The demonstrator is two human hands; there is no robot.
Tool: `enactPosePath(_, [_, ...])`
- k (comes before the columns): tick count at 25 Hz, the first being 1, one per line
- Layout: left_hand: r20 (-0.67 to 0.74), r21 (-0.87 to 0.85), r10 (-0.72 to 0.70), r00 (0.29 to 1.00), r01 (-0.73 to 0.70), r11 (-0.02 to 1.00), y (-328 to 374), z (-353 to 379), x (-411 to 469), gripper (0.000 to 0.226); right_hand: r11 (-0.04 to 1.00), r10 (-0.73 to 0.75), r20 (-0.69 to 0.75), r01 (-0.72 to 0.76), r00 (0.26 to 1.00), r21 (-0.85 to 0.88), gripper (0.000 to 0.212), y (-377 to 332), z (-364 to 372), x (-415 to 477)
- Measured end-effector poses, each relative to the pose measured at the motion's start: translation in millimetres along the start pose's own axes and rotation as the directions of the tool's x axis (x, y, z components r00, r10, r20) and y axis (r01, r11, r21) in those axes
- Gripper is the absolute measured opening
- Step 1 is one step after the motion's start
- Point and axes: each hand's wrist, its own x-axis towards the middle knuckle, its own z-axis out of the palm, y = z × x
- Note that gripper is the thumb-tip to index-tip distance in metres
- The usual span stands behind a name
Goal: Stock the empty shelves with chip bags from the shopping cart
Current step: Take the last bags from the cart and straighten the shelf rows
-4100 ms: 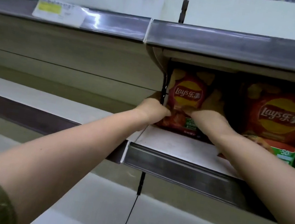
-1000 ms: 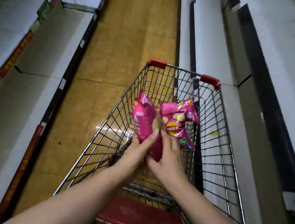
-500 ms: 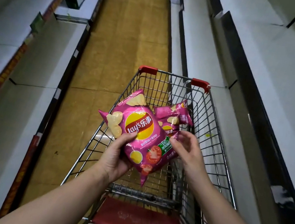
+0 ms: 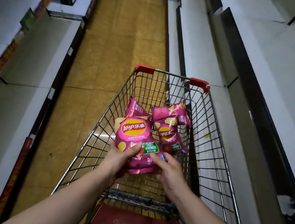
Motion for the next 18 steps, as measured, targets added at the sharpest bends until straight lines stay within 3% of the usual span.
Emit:
enactPosePath(3, [-0.07, 0.087, 0.009, 0.998, -0.003, 0.996, -5, -7, 14, 0.069, 0.993, 0.085, -0.094, -0.092, 0.992, -0.071, 0.031, 1, -28, 42])
enactPosePath(6, [-0.064, 0.126, -0.001, 0.998, 0.009, 0.992, -15, -9, 25, 0.066, 0.949, 0.0, -0.299, -0.094, 0.954, -0.3, 0.04, 5, -54, 104])
enactPosePath(9, [-0.074, 0.146, -0.002, 0.997, 0.013, 0.989, -24, -11, 42, 0.076, 0.789, -0.094, -0.338, -0.137, 0.936, -0.598, 0.068, 7, -71, 166])
enactPosePath(13, [-0.118, 0.191, 0.01, 0.993, 0.012, 0.981, -37, -18, 69, 0.081, 0.689, -0.097, -0.366, -0.203, 0.926, -0.695, 0.11, 18, -85, 225])
enactPosePath(15, [-0.126, 0.203, 0.002, 0.992, 0.024, 0.979, -48, -20, 75, 0.085, 0.586, -0.07, -0.394, -0.282, 0.917, -0.76, 0.116, 30, -86, 237])
enactPosePath(18, [-0.159, 0.222, -0.019, 0.987, 0.054, 0.973, -62, -28, 76, 0.082, 0.396, -0.142, -0.431, -0.348, 0.891, -0.85, 0.109, 42, -78, 231])
